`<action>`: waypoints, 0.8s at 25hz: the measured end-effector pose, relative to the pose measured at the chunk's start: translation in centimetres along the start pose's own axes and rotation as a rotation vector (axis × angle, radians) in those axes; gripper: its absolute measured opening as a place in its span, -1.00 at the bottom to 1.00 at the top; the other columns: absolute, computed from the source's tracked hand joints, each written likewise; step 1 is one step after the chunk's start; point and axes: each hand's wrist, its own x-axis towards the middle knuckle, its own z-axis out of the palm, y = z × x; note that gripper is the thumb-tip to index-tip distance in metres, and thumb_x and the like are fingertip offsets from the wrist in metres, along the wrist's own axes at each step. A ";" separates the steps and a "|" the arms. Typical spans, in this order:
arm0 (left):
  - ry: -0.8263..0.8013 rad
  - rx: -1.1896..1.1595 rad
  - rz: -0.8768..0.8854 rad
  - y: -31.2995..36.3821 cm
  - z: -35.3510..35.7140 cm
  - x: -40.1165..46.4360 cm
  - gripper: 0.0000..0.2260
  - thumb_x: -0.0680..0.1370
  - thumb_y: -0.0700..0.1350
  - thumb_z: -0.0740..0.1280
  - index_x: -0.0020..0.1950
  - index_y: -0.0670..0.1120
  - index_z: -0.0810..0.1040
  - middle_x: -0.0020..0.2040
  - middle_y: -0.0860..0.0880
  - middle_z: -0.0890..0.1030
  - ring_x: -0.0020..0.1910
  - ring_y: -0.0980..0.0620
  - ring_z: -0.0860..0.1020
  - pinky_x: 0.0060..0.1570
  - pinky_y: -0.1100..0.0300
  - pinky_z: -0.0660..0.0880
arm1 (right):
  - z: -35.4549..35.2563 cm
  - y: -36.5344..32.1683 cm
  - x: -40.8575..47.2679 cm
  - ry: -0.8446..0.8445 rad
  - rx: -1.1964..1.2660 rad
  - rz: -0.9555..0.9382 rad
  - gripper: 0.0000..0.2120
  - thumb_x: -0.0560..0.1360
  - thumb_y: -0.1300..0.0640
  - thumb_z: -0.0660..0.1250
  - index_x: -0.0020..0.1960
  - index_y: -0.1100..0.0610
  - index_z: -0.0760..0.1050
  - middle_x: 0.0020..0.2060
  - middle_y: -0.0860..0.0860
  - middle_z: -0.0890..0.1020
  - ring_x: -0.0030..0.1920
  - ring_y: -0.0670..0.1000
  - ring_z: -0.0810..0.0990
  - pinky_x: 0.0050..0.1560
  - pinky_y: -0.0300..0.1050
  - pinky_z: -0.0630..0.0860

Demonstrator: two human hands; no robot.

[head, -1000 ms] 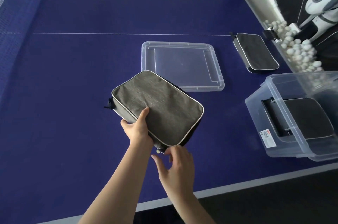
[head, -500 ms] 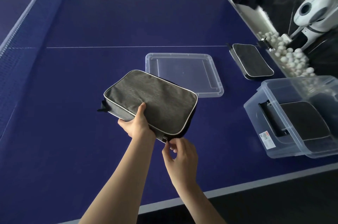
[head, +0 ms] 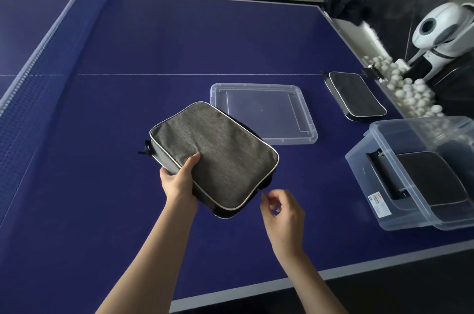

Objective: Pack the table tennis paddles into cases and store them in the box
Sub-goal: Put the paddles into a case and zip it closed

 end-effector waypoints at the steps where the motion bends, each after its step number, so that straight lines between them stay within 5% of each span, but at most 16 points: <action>1: -0.026 0.008 0.007 0.3 -0.2 0.1 -0.55 0.27 -0.09 0.59 0.05 0.03 0.46 0.04 0.01 0.62 -0.01 -0.01 0.63 -0.04 0.03 0.60 | 0.1 0.1 0.2 -0.009 0.017 0.015 -0.84 0.34 0.32 0.52 -0.24 0.22 0.53 -0.41 0.01 0.55 -0.43 -0.05 0.48 -0.46 -0.17 0.46; 7: -0.137 0.082 0.058 2.2 -1.9 0.3 -0.58 0.29 -0.10 0.59 0.05 0.03 0.49 0.05 -0.03 0.65 -0.03 -0.04 0.67 -0.10 0.03 0.63 | -0.2 1.1 2.6 0.052 0.065 0.123 -0.89 0.38 0.33 0.48 -0.21 0.26 0.55 -0.38 0.06 0.60 -0.40 0.00 0.52 -0.39 -0.12 0.45; 15: -0.295 0.198 0.116 3.2 -4.2 -0.2 -0.56 0.31 -0.12 0.57 0.11 0.04 0.49 0.09 -0.04 0.65 -0.02 -0.06 0.67 -0.26 0.09 0.62 | 0.0 2.0 5.5 -0.160 0.118 0.002 -0.89 0.41 0.32 0.45 -0.15 0.26 0.52 -0.29 -0.02 0.60 -0.30 -0.05 0.56 -0.30 -0.38 0.42; 20: -0.415 0.260 0.125 3.7 -5.4 0.1 -0.45 0.23 -0.11 0.61 0.16 0.07 0.50 0.03 -0.02 0.68 -0.05 -0.05 0.69 -0.25 0.07 0.62 | 1.3 0.8 7.5 -0.213 0.205 -0.036 -0.91 0.44 0.32 0.42 -0.15 0.24 0.51 -0.31 0.00 0.59 -0.32 -0.04 0.54 -0.28 -0.34 0.43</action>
